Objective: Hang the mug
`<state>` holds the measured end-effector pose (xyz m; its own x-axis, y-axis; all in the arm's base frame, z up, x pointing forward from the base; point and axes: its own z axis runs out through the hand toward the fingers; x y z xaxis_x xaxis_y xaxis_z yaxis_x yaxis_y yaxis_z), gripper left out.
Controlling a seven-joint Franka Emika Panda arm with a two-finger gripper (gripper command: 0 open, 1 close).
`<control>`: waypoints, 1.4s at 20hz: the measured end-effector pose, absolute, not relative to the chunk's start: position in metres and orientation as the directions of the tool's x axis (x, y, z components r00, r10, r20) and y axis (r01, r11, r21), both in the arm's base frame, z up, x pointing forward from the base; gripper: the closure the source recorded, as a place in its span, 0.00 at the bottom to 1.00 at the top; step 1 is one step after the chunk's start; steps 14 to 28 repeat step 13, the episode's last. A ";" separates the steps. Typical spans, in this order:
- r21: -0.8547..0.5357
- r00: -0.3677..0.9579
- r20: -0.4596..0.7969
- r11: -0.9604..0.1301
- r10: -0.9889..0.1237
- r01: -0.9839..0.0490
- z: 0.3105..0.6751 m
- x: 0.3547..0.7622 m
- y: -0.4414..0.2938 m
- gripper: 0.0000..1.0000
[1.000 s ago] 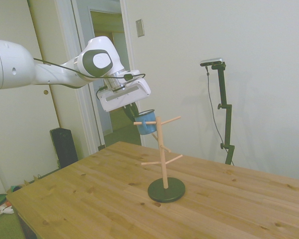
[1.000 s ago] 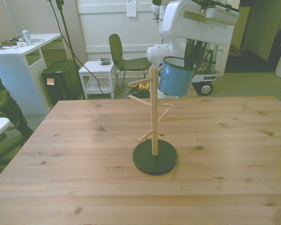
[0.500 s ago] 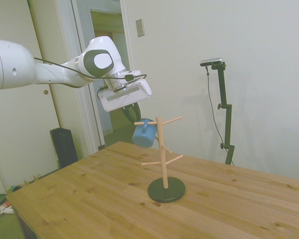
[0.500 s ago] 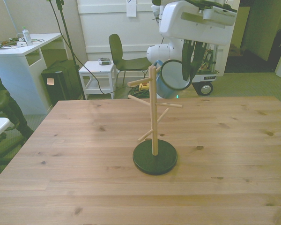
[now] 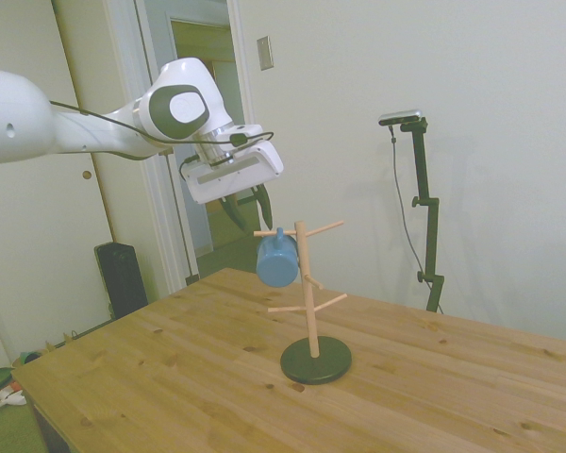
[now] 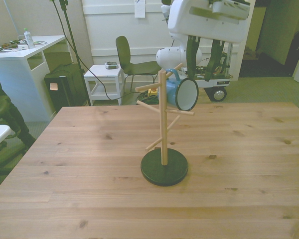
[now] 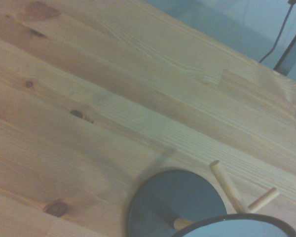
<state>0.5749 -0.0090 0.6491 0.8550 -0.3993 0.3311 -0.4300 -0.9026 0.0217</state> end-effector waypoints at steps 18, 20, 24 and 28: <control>-0.105 0.753 0.472 -0.877 -0.458 -0.468 0.630 0.431 0.089 0.00; -0.105 0.753 0.472 -0.877 -0.458 -0.468 0.630 0.431 0.089 0.00; -0.105 0.753 0.472 -0.877 -0.458 -0.468 0.630 0.431 0.089 0.00; -0.105 0.753 0.472 -0.877 -0.458 -0.468 0.630 0.431 0.089 0.00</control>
